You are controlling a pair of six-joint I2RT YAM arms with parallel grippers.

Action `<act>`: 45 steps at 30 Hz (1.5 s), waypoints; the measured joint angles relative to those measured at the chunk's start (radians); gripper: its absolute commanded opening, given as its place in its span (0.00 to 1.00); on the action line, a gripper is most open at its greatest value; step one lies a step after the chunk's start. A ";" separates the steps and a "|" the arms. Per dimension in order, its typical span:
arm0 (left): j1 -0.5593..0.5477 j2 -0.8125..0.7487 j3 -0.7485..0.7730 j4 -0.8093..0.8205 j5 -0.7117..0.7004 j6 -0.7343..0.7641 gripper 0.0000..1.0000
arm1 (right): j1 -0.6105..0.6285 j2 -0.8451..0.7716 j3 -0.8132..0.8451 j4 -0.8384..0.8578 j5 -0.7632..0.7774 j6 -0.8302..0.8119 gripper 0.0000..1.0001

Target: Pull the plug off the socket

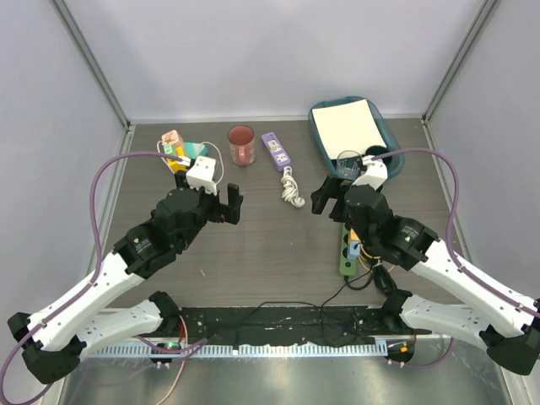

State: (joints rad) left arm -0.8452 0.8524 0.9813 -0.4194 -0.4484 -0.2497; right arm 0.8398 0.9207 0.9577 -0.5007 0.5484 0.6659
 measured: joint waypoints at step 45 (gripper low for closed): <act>0.000 -0.013 -0.002 0.001 -0.005 0.001 1.00 | -0.352 0.413 0.062 -0.226 0.092 0.008 0.92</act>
State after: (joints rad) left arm -0.8452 0.8394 0.9791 -0.4183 -0.4534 -0.2485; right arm 0.4881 1.3338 1.0195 -0.7265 0.6399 0.6739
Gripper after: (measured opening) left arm 0.995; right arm 0.912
